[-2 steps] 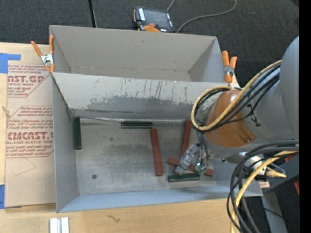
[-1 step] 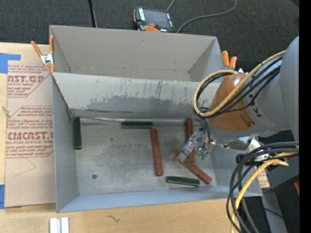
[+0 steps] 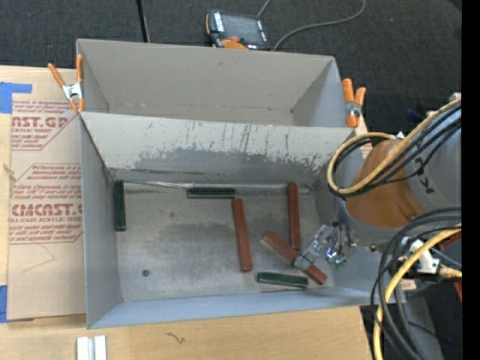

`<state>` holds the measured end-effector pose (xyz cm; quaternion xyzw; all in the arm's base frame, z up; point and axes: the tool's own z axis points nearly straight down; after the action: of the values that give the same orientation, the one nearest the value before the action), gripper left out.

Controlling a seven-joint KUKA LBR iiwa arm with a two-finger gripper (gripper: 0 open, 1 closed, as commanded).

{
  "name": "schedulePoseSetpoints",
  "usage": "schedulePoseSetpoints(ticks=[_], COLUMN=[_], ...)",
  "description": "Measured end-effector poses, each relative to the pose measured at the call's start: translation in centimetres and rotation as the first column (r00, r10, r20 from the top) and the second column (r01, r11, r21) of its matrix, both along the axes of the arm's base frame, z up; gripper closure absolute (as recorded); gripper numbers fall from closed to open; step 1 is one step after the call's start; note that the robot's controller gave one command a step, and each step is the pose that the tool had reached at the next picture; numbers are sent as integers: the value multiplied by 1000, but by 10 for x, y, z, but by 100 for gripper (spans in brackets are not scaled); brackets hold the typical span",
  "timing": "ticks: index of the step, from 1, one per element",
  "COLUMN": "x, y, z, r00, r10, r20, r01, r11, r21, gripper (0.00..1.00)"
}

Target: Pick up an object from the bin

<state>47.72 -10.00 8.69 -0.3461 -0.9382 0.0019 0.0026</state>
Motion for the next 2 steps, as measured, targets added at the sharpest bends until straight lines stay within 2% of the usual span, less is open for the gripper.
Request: schedulePoseSetpoints(ticks=[1, 2], x=[18, 17], y=[17, 17], z=[15, 15], r00=[999, 999], r10=[-46, -46], r20=[8, 6], r01=[46, 46], r11=[999, 999], r21=[2, 2], gripper=[100, 0])
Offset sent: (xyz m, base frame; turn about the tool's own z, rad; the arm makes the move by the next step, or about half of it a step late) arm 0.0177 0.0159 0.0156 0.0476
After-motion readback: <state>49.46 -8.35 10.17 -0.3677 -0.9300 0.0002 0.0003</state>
